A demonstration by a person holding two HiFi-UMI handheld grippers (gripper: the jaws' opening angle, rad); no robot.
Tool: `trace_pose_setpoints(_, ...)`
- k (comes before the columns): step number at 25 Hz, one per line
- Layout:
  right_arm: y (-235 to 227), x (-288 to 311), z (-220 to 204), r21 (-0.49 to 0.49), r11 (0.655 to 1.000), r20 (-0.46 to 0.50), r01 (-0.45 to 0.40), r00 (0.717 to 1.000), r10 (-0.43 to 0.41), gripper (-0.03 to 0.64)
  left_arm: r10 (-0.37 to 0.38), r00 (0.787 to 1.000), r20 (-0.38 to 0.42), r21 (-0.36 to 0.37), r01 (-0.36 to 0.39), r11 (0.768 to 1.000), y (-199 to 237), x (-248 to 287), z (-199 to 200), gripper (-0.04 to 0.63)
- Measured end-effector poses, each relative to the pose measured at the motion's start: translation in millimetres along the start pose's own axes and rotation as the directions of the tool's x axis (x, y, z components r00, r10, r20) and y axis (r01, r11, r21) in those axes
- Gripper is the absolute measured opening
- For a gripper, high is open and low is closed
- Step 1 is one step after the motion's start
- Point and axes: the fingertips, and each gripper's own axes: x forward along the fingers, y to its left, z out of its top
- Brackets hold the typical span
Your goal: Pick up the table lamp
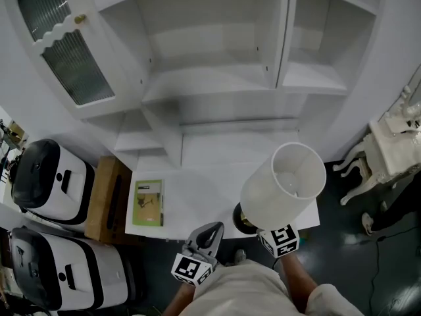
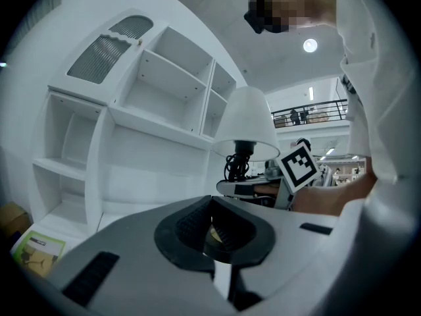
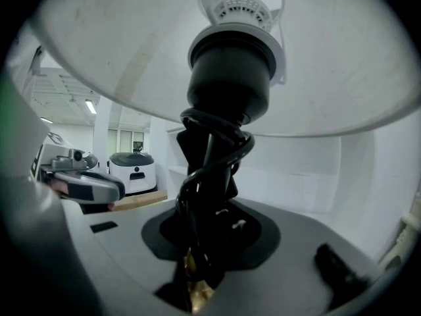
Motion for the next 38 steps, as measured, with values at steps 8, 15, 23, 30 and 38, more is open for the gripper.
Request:
trace_pose_setpoints(8, 18.2, -34.5, -3.0, -0.005, 1.000, 0.053, 0.002, 0.999, -0.001, 0.104, -0.018, 1.000, 0.026, 0.017, 0.018, 1.000, -11.1, 4.8, 8.0, 0.011)
trace_pose_setpoints(15, 24.7, -50.4, -12.7, -0.008, 1.000, 0.048, 0.009, 0.999, -0.009, 0.103, -0.026, 0.999, 0.020, 0.020, 0.026, 0.999, -22.8, 4.2, 4.6, 0.009)
trace_pose_setpoints(23, 52.5, -64.3, -7.9, -0.025, 1.000, 0.067, -0.004, 0.998, 0.006, 0.103, -0.016, 1.000, 0.016, 0.011, 0.016, 1.000, -23.3, -20.2, -0.9, 0.011)
trace_pose_setpoints(30, 96.3, -80.1, 3.7, -0.036, 0.999, 0.089, 0.009, 0.996, -0.005, 0.103, -0.006, 1.000, 0.011, 0.026, 0.006, 1.000, -17.9, -75.2, 3.4, 0.011)
trace_pose_setpoints(38, 166.7, -108.2, 4.4, -0.026, 0.999, 0.073, 0.045, 0.996, -0.043, 0.103, -0.007, 1.000, 0.003, 0.002, 0.007, 1.000, -19.8, -158.8, -10.8, 0.011)
